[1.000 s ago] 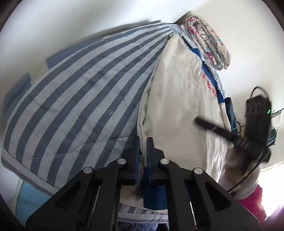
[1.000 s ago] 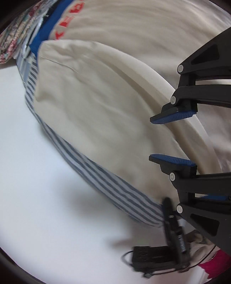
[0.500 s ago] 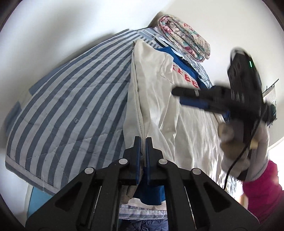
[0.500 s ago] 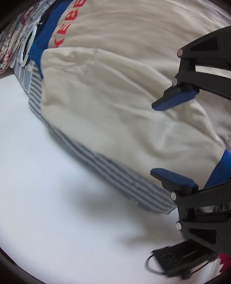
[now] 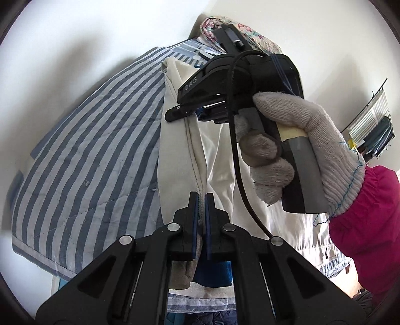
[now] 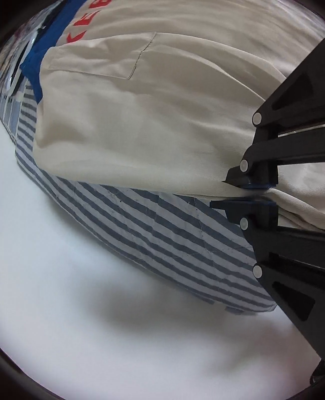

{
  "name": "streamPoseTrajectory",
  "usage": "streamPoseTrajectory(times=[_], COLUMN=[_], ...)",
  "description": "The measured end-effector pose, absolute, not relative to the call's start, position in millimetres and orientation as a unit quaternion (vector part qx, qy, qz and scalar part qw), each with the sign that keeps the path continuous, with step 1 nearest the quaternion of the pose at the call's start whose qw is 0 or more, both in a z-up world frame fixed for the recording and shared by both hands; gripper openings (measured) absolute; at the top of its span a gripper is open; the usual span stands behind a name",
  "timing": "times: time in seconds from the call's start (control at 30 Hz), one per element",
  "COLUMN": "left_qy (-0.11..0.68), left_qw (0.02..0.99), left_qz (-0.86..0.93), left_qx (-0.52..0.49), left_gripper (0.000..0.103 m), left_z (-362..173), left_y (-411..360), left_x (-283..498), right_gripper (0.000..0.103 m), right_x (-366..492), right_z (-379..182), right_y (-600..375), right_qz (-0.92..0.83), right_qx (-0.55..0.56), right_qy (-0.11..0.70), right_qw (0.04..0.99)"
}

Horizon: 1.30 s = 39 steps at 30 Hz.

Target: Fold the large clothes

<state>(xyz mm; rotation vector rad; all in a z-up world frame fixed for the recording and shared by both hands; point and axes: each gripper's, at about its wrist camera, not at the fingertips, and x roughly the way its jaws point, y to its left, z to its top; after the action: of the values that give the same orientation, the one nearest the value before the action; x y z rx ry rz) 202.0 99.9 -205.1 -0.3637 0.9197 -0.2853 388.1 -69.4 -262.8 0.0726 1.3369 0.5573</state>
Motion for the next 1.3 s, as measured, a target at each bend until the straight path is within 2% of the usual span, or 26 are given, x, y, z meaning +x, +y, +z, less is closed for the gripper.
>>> streamPoseTrajectory(times=[0.3, 0.5, 0.7, 0.8, 0.9, 0.93, 1.0, 1.13, 1.3], left_qy=[0.418, 0.429, 0.454, 0.449, 0.456, 0.461, 0.466, 0.48, 0.51], left_qw=[0.888, 0.875, 0.844, 0.849, 0.849, 0.845, 0.842, 0.828, 0.81], left_qz=[-0.179, -0.222, -0.27, -0.25, -0.22, -0.216, -0.212, -0.228, -0.257], left_qx=[-0.073, -0.038, -0.092, -0.122, -0.15, -0.163, -0.173, -0.178, -0.136], left_gripper=[0.002, 0.002, 0.002, 0.002, 0.002, 0.002, 0.003, 0.003, 0.003], left_z=[-183.8, -185.0, -174.8, -167.6, -171.4, -172.7, -177.0, -189.2, -215.7], left_y=[33.4, -6.2, 3.4, 29.7, 57.5, 61.7, 66.8, 52.7, 14.7], left_x=[182.5, 169.1, 152.0, 154.3, 168.5, 171.9, 181.5, 197.8, 196.2], right_gripper=[0.002, 0.002, 0.002, 0.003, 0.011, 0.022, 0.031, 0.03, 0.028], right_x=[362.7, 329.0, 319.4, 320.8, 308.3, 303.9, 291.4, 258.5, 223.0], right_z=[-235.5, -281.6, -312.1, -300.4, -277.8, -273.0, -270.6, -265.2, -265.5], right_y=[-178.3, -266.3, -309.3, -314.1, -323.6, -324.7, -332.9, -325.2, -309.4], right_qz=[0.265, 0.218, 0.154, 0.156, 0.163, 0.168, 0.177, 0.188, 0.194], right_qx=[0.209, 0.364, 0.371, 0.347, 0.303, 0.3, 0.296, 0.245, 0.176], right_qy=[0.542, 0.52, 0.539, 0.543, 0.544, 0.543, 0.543, 0.553, 0.548], right_qw=[0.77, 0.742, 0.74, 0.748, 0.765, 0.766, 0.765, 0.774, 0.795])
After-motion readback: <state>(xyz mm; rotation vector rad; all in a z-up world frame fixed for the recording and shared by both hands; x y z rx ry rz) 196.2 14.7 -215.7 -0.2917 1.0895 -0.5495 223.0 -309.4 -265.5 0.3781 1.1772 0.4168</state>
